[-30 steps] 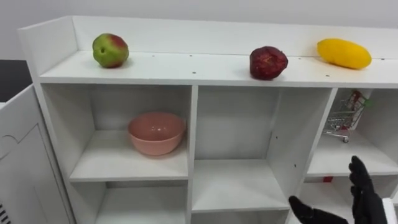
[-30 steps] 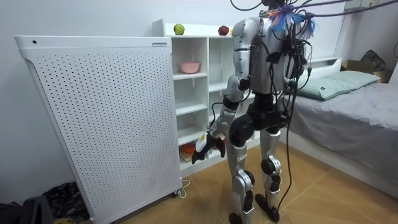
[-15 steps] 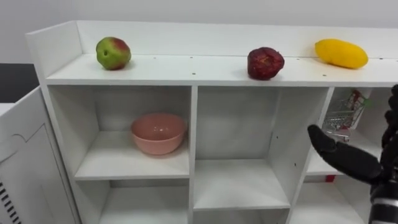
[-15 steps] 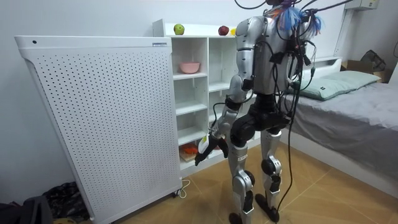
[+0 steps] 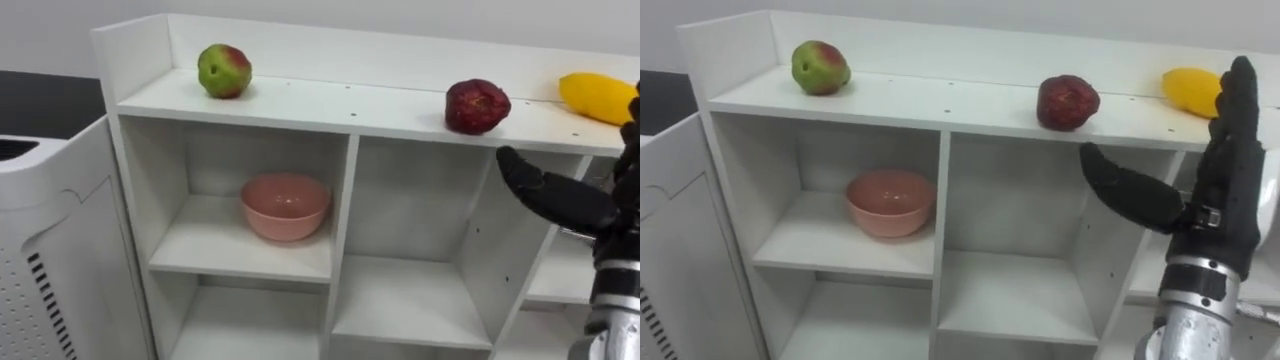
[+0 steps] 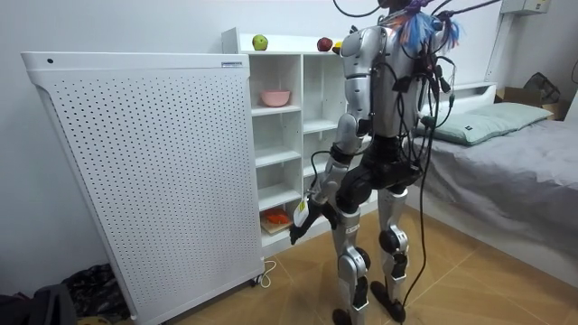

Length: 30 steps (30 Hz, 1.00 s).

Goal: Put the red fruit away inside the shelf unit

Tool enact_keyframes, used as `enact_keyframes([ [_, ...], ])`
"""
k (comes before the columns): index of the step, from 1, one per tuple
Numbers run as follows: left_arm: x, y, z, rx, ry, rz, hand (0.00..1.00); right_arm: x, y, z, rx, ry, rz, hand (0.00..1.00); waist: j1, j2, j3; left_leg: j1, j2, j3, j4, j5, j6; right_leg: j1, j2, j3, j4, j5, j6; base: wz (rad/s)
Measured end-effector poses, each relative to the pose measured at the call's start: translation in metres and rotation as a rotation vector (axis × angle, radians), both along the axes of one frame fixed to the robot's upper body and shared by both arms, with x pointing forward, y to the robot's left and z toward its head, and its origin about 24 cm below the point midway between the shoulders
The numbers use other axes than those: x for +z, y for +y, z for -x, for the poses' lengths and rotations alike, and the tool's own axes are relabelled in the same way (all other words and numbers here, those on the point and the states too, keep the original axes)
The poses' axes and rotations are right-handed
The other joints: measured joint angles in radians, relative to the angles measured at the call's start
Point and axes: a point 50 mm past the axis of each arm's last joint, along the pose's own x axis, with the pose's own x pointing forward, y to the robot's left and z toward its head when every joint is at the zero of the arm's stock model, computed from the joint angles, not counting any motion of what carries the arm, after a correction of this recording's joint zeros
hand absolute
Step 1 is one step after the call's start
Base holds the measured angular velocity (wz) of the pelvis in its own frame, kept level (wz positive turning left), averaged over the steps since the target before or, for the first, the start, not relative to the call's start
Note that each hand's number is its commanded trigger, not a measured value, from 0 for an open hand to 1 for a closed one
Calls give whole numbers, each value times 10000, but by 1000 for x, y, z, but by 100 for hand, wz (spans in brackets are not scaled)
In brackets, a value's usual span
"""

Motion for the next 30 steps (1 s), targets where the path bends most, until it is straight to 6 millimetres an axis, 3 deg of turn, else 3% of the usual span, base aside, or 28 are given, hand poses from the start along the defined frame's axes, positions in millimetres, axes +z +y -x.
enact_keyframes([
  [11,-1,4,3,257,433,95,0,9,-9,-31,107,919,353,0,56,-178,-21,-165,-13,-144,85,41,-28,-105,-2,-67,22,10,-17,3],
  [25,0,8,2,293,504,-58,0,3,-15,-36,281,1504,319,0,264,-237,-34,-148,-60,-162,168,81,9,-28,-112,-423,45,30,-49,0],
  [30,1,13,4,413,555,-129,0,9,-21,-42,486,1559,-140,0,297,-331,-39,-232,-106,-176,151,100,35,-86,-152,-436,77,29,-47,0],
])
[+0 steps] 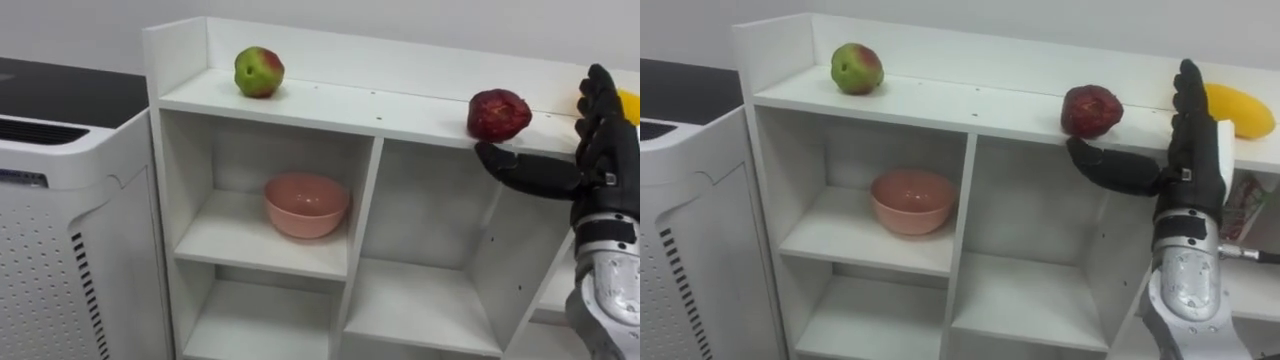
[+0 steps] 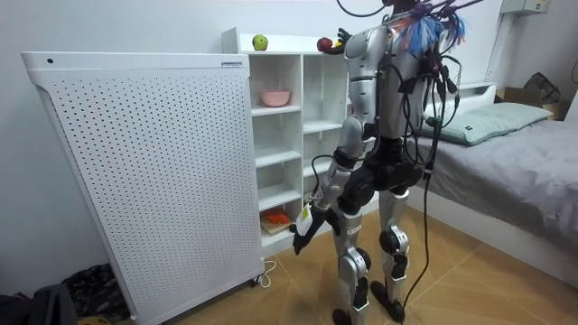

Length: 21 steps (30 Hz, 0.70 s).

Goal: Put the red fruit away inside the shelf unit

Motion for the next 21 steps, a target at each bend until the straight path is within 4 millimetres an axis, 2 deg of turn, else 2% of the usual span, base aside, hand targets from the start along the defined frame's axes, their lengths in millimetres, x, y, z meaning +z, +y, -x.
enact_keyframes([
  [2,1,4,-1,128,-71,-95,0,3,-2,-2,98,44,92,0,-20,-64,-34,-86,-1,-28,5,0,-1,-54,4,-52,-1,1,0,5],
  [11,6,12,-8,131,-380,-282,0,13,-11,-1,313,73,951,0,196,-104,-38,-81,-3,-70,-29,3,0,-70,4,-136,-54,0,1,1],
  [21,6,12,-7,144,-357,-288,0,13,-9,-1,516,147,1129,0,280,-335,39,-97,-17,-204,2,23,-13,-22,3,-182,-63,1,0,2],
])
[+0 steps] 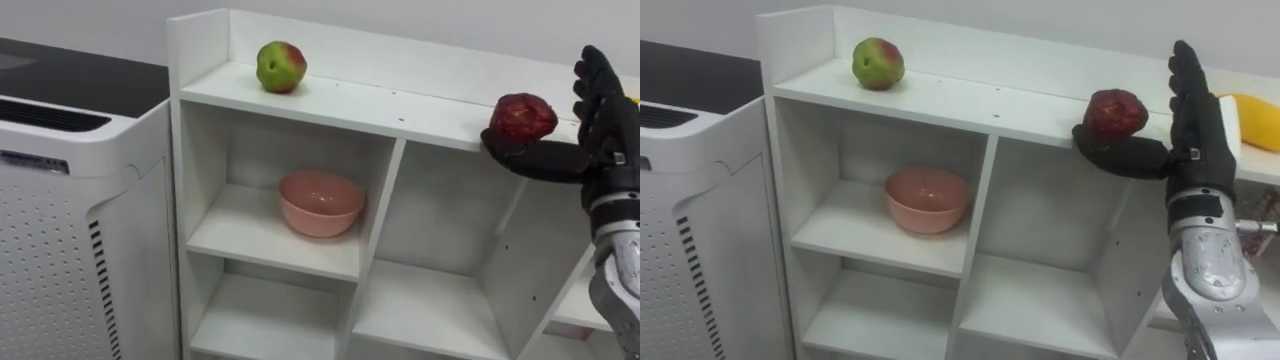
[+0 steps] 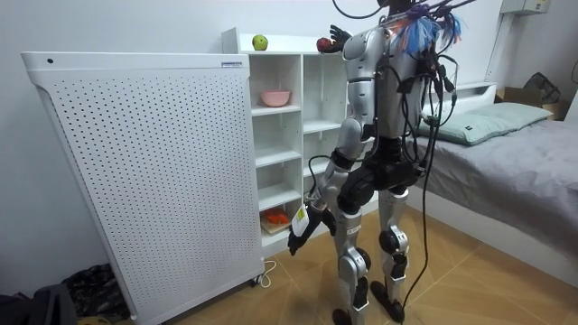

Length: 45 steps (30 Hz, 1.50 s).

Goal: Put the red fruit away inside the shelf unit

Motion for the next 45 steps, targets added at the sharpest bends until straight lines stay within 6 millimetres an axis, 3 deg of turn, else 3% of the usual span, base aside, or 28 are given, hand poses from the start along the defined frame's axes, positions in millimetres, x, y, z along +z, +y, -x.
enact_keyframes([
  [2,0,0,1,6,29,-1,0,3,1,-1,61,-83,23,71,0,-1,3,-18,0,-1,-3,0,0,-26,0,-5,0,0,0,0],
  [3,0,0,1,7,28,-1,0,4,2,-1,74,-112,25,100,1,2,5,-20,1,-1,-5,0,0,-26,1,-8,0,0,0,0],
  [23,0,3,2,251,282,-205,0,16,6,-23,567,536,500,100,-25,19,-3,-27,2,-3,-5,-2,-1,19,6,-8,10,0,0,0],
  [37,2,7,0,195,176,-304,0,18,8,-23,820,492,545,100,-63,52,-31,0,-1,-12,25,-1,-1,75,5,-8,-6,0,-1,0],
  [45,3,5,-4,35,-25,-375,0,29,36,-13,2351,-205,326,100,-55,304,-131,16,7,150,-17,-1,-1,-37,27,324,-9,0,-1,-4],
])
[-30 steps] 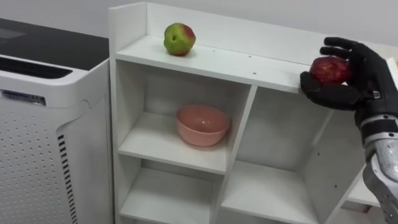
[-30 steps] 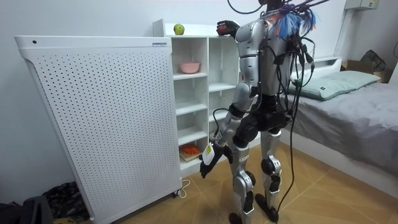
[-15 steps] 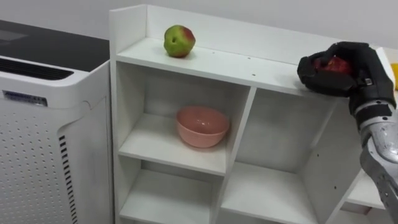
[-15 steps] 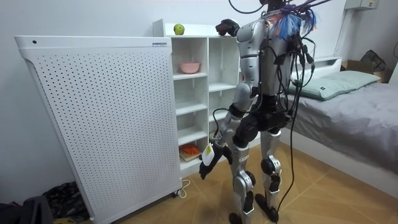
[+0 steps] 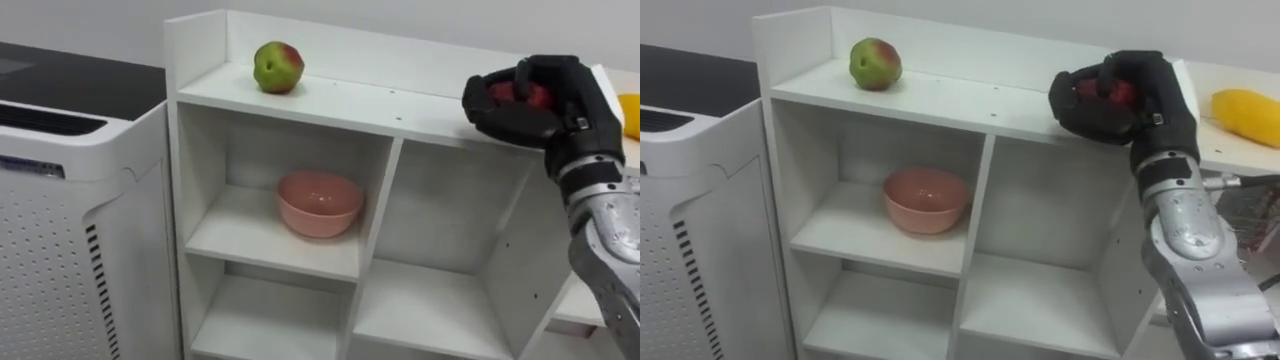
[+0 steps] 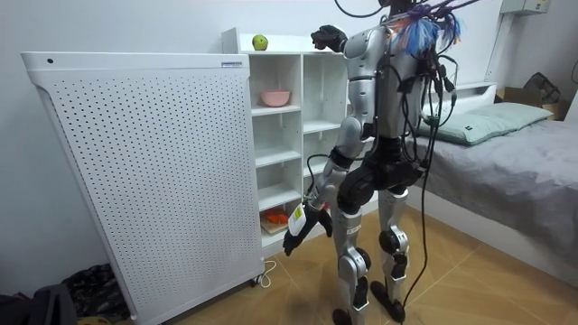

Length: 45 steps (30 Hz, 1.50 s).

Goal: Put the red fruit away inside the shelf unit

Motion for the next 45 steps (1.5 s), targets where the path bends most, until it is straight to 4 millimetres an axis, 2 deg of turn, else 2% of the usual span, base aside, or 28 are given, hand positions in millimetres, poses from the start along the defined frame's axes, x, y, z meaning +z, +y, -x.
enact_keyframes([
  [7,-1,-1,3,37,7,-38,0,0,22,22,2181,-430,-927,100,11,87,61,191,17,134,-69,0,1,157,1,35,-10,0,1,-3],
  [11,-3,-5,5,212,-37,38,0,-9,36,30,3889,-183,-2427,100,2,235,155,217,31,170,-61,-1,1,184,4,12,33,3,-1,-2],
  [15,-5,-10,7,218,153,82,0,-20,44,30,4624,313,-3020,100,10,270,121,129,47,182,-74,-5,-1,89,18,37,84,13,-17,0],
  [18,-8,-14,12,36,523,92,0,-33,49,30,5177,823,-4452,100,66,430,26,166,42,191,-49,-4,-1,108,17,0,61,13,-16,0],
  [19,-8,-15,13,-79,643,74,0,-40,51,31,5435,1062,-5232,100,62,476,15,163,36,191,-45,-4,-1,118,15,-1,32,13,-15,0],
  [21,-9,-16,14,-156,769,41,0,-53,55,31,5897,1590,-6370,100,52,550,40,162,30,190,-45,-3,-1,118,10,4,18,13,-14,0],
  [22,-9,-16,14,-142,828,12,0,-65,55,32,6020,2057,-7051,100,37,593,36,159,23,159,-35,-3,0,126,8,-17,5,14,-14,4],
  [24,-9,-16,14,-65,862,-5,0,-88,52,32,5876,2833,-7948,100,24,661,39,141,22,143,-31,-3,0,126,6,-34,3,14,-13,2],
  [26,-9,-17,14,35,849,36,0,-119,49,35,5448,3728,-9278,100,-6,753,11,-26,23,148,11,-3,0,-17,-1,-31,29,19,-14,0],
  [27,-9,-18,14,39,819,52,0,-126,48,36,5340,3907,-9595,100,-1,763,12,-57,24,155,17,-3,0,-52,-2,-27,41,29,-16,0],
  [29,-11,-22,10,99,734,141,0,-149,45,42,4957,4513,-10654,100,3,949,47,-300,18,162,24,1,7,-311,-18,-38,133,48,-14,0],
  [30,-11,-24,8,49,716,134,0,-154,46,42,4879,4613,-10921,100,-18,999,65,-384,19,161,44,10,12,-404,-24,-54,198,49,-15,0],
  [32,-12,-29,1,-135,591,249,0,-175,45,43,4348,5100,-12005,100,-118,1119,46,-700,11,136,206,39,21,-682,-37,-89,237,56,-27,4],
  [38,-14,-39,-8,-437,534,305,0,-218,33,50,2784,6011,-13669,100,-82,1145,69,-1277,-37,141,331,112,68,-1393,-159,-127,540,55,-26,0],
  [40,-15,-40,-7,-219,560,430,0,-226,30,53,2424,6072,-13990,100,-85,1132,81,-1504,-50,145,377,142,95,-1613,-226,-305,576,59,-25,-2],
  [42,-15,-41,-7,77,528,588,0,-233,26,55,2065,6144,-14338,100,-77,1136,110,-1705,-56,141,415,182,119,-1842,-290,-391,722,59,-24,2],
  [44,-16,-44,-7,323,506,787,0,-245,23,54,1458,6216,-14983,100,-59,1212,266,-2038,-68,142,606,197,134,-2141,-375,-528,924,59,-24,3],
  [45,-16,-45,-8,355,481,837,0,-247,23,54,1323,6208,-15109,100,-59,1218,269,-2186,-77,141,687,199,137,-2300,-401,-584,1003,58,-25,4],
])
